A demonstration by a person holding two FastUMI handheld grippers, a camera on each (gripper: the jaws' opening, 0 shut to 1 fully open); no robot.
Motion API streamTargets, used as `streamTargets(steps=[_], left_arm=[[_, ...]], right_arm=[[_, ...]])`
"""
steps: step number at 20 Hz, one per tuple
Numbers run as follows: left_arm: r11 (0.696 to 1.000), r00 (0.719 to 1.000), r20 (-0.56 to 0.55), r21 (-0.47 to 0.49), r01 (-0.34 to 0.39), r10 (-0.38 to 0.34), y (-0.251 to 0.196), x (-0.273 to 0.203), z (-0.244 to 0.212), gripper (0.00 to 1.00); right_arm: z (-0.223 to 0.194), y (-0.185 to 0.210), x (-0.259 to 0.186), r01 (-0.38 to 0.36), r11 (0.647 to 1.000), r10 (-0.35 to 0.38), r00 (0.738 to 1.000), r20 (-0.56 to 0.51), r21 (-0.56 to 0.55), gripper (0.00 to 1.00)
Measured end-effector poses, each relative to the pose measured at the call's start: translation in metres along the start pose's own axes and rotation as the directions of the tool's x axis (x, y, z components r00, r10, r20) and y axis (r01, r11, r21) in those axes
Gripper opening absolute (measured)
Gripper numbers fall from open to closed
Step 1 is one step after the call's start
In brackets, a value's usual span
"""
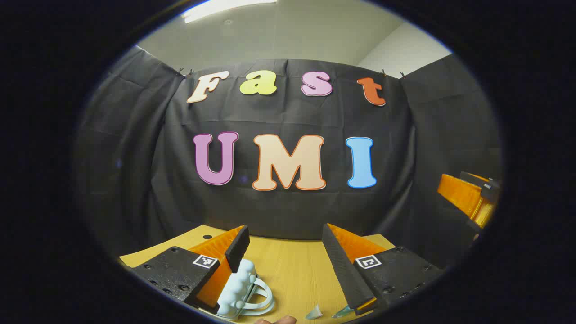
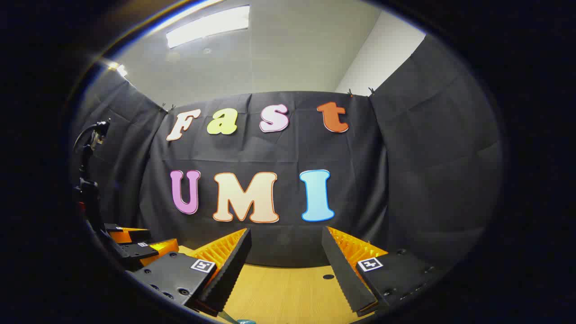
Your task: First open the suitcase, pack the skin care products into it, and then close the suitcase.
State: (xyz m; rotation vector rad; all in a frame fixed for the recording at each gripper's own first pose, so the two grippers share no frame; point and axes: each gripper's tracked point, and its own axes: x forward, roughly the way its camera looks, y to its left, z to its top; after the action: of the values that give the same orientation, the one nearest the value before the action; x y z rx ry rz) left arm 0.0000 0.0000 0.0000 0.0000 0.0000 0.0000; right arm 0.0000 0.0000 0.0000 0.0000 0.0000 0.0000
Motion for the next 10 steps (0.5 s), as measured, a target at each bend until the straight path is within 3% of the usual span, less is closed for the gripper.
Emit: streamTargets(steps=[3,6,8,10], left_arm=[[1.0,1.0,0.012,0.003,-0.024,0.024,0.001,-0.001,0.0,0.95],[1.0,0.999,0.04,0.016,-0.003,0.002,0.001,0.007,0.007,0.95],[0.999,0.999,0.038,0.042,0.008,-0.009,0.009,0.01,0.003,0.95],[0.998,0.999,-0.027,0.064,0.024,-0.022,0.013,0.022,-0.022,0.95]], right_arm=[[-0.005,-0.007,0.005,0.011,1.0,-0.011,1.0,0.006,0.001,0.98],[-0.007,-0.005,0.011,0.044,0.999,-0.044,0.999,0.006,0.022,0.98],[-0.012,0.007,0.015,0.027,0.999,-0.027,1.0,-0.001,0.038,0.99],[-0.024,0.006,0.02,0.048,0.998,-0.048,0.999,-0.026,0.028,0.99]])
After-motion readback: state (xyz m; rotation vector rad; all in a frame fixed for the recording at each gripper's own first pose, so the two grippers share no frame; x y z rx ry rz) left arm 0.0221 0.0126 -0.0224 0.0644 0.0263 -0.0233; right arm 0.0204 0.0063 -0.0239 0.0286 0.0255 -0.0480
